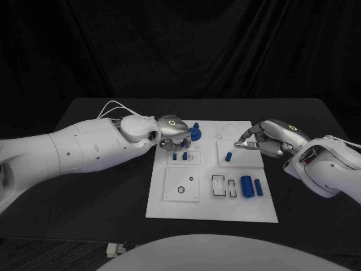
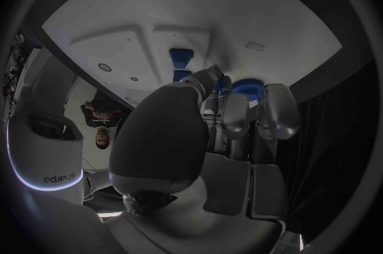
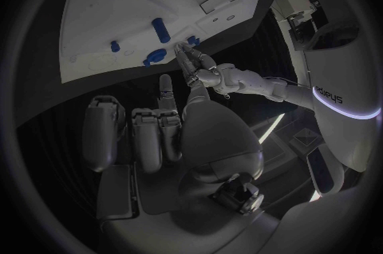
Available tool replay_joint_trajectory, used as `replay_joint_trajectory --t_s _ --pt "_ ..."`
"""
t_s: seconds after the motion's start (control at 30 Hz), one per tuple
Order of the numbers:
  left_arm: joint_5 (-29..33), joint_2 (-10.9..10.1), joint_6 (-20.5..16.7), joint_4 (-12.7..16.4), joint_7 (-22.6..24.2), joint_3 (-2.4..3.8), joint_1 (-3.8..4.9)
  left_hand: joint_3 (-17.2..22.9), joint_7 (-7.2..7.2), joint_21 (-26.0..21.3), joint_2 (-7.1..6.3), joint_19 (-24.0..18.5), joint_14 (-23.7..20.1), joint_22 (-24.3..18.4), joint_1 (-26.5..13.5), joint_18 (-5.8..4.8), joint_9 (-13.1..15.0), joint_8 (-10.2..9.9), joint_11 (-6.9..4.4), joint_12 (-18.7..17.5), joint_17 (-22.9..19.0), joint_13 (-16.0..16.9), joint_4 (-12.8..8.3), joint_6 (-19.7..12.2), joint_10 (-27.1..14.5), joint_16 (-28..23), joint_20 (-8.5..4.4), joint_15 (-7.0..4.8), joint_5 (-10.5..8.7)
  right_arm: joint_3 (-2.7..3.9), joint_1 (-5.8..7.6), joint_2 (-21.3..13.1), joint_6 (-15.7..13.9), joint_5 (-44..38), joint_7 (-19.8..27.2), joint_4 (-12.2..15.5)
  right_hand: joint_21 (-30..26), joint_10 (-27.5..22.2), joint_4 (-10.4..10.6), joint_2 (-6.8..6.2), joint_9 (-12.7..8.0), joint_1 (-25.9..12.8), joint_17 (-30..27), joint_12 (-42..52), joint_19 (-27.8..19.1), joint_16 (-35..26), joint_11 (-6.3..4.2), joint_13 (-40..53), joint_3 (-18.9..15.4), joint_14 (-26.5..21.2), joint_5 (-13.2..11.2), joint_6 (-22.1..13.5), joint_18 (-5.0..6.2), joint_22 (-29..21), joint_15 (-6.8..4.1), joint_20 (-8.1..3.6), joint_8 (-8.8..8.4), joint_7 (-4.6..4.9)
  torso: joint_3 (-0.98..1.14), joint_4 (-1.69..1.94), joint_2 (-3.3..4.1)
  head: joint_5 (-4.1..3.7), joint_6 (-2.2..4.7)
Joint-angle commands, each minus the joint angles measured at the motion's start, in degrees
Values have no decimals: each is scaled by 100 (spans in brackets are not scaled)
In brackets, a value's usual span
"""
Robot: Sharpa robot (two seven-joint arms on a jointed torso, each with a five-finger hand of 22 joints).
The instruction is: Assemble the parts on the task board
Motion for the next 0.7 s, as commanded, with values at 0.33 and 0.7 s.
replay_joint_trajectory --t_s 0.33,0.7 --pt "12 11 -20 -1 -17 5 -20 -13 -234 -173 -86 -94 -123 822 -168 63 -132 -261 88 -268 -114 -92 -6 -511 -749 -97 3 15 -137 3 -20 2 39 -10 -81 3 -40 508 3 26 3 -6 1377 12 48 -31 -5 159 -21 546 25 29 71 1117 -36 -7 11 -5 0 0 1 8 -1" --pt "12 -141 -433 47 -128 5 -26 -384 -436 -321 -43 -106 -167 804 -190 79 -323 -266 139 -263 -174 -260 -20 -894 -1661 -121 25 31 -298 3 -21 -43 17 -10 -80 25 -47 500 2 24 1 6 1372 1 45 -35 -4 148 -29 544 22 28 72 1114 -37 -8 6 -4 0 1 1 13 -1"
